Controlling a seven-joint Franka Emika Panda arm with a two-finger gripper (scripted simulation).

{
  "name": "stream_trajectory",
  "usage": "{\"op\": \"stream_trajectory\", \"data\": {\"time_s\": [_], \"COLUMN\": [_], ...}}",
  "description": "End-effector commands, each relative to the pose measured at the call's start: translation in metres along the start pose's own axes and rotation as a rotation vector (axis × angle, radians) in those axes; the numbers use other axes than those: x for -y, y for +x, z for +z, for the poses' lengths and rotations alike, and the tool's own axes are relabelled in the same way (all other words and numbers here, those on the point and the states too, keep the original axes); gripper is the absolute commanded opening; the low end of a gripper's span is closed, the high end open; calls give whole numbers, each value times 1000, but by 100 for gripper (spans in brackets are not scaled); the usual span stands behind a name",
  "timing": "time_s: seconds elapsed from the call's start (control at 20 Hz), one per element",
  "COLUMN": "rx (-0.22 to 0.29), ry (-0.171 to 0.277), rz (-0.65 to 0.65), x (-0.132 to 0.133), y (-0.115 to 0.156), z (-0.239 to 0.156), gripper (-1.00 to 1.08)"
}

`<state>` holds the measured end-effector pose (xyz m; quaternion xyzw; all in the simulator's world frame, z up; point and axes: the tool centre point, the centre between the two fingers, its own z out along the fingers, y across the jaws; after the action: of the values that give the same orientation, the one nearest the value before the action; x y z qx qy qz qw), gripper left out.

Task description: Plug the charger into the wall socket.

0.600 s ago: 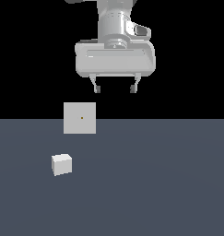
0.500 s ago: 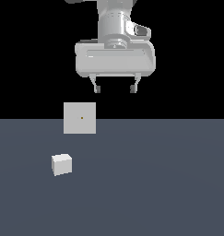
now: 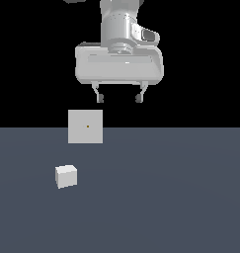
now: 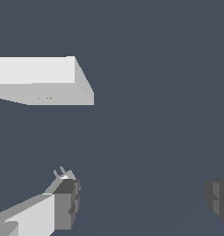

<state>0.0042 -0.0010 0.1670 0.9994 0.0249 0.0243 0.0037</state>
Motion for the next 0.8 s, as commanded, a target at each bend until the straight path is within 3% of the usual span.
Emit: {"op": "stream_trajectory", "data": {"time_s": [0.0,0.75], "rx": [-12,-145], "ry": [5,53], "rz": [-25,-276], "x": [6,59], "y": [-3,-39], "z": [5,52], "gripper": [100,100]}}
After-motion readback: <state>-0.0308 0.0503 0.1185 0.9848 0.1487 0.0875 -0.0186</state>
